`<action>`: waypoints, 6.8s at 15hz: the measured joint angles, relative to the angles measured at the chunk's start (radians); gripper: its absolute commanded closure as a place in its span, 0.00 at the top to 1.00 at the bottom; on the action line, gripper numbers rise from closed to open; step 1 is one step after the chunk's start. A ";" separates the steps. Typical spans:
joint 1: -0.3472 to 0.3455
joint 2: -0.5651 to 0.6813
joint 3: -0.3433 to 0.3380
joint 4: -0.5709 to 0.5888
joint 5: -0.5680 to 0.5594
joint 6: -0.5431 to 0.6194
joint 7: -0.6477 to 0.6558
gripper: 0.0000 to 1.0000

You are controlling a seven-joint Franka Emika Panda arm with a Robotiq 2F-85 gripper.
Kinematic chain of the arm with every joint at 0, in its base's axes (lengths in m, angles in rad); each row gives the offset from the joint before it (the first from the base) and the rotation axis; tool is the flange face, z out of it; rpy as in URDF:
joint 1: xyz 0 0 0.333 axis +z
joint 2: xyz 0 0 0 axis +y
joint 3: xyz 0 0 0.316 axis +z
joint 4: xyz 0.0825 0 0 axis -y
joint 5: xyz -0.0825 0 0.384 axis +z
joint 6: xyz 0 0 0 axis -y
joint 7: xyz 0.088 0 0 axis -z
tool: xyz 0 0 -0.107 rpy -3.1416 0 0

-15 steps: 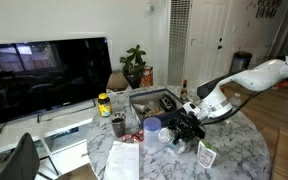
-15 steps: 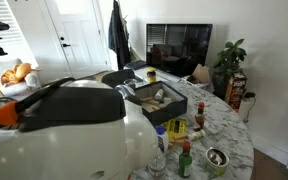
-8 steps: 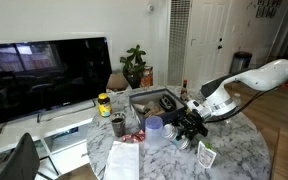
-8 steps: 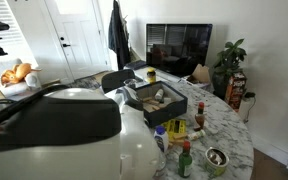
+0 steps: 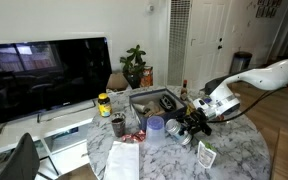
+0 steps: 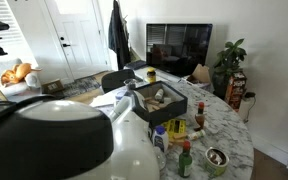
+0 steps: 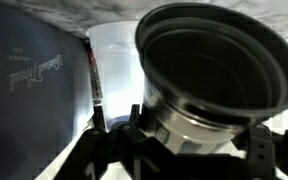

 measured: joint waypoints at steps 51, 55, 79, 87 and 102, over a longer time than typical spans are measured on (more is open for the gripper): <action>0.138 0.000 0.072 0.151 0.485 -0.029 -0.255 0.56; 0.138 0.000 0.060 0.153 0.484 -0.114 -0.246 0.56; 0.240 -0.340 0.012 0.149 0.506 -0.337 -0.150 1.00; 0.197 -0.723 0.202 -0.005 0.653 -0.182 0.169 1.00; -0.091 -1.363 0.689 -0.124 0.410 -0.267 1.109 1.00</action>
